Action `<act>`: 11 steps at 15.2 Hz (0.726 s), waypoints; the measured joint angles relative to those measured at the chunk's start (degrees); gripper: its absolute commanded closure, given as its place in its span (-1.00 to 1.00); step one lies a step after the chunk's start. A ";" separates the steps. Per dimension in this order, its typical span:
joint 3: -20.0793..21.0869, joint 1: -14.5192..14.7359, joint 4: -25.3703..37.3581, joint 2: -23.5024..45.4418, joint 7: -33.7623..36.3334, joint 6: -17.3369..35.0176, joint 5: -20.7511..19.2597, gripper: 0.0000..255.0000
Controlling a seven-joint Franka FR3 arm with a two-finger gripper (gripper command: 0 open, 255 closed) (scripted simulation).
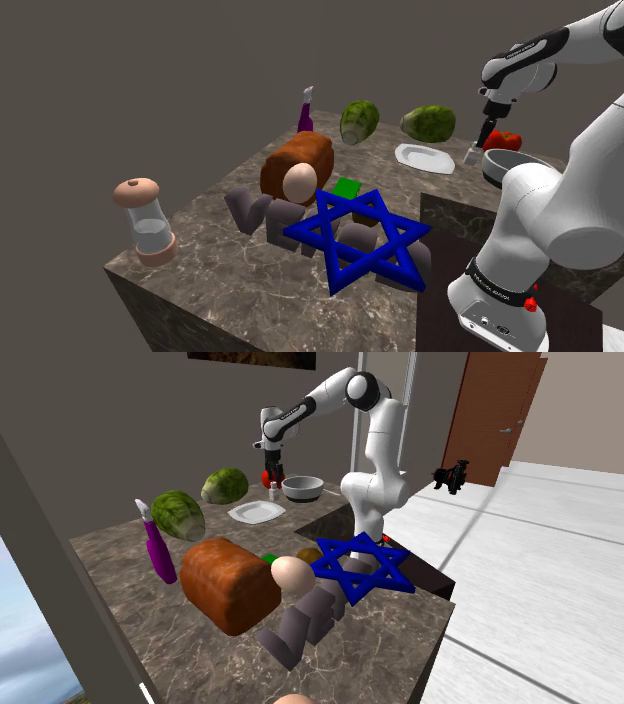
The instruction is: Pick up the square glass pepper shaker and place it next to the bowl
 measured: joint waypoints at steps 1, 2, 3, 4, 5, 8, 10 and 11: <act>1.05 -0.95 0.52 0.17 -0.19 -0.69 0.30 -1.00; 3.33 -3.22 1.35 0.39 -0.64 -1.91 0.76 -1.00; 5.75 -5.32 2.36 0.49 -0.75 -3.37 1.12 -1.00; 7.91 -7.08 3.53 0.37 -0.74 -5.00 1.23 -1.00; 8.95 -7.99 4.25 0.14 -0.75 -6.02 1.11 -1.00; 10.97 -9.66 4.51 -0.44 -0.32 -6.89 0.62 -1.00; 11.18 -9.82 4.56 -0.50 -0.26 -7.01 0.58 -1.00; 11.22 -9.84 4.58 -0.51 -0.25 -7.03 0.57 -1.00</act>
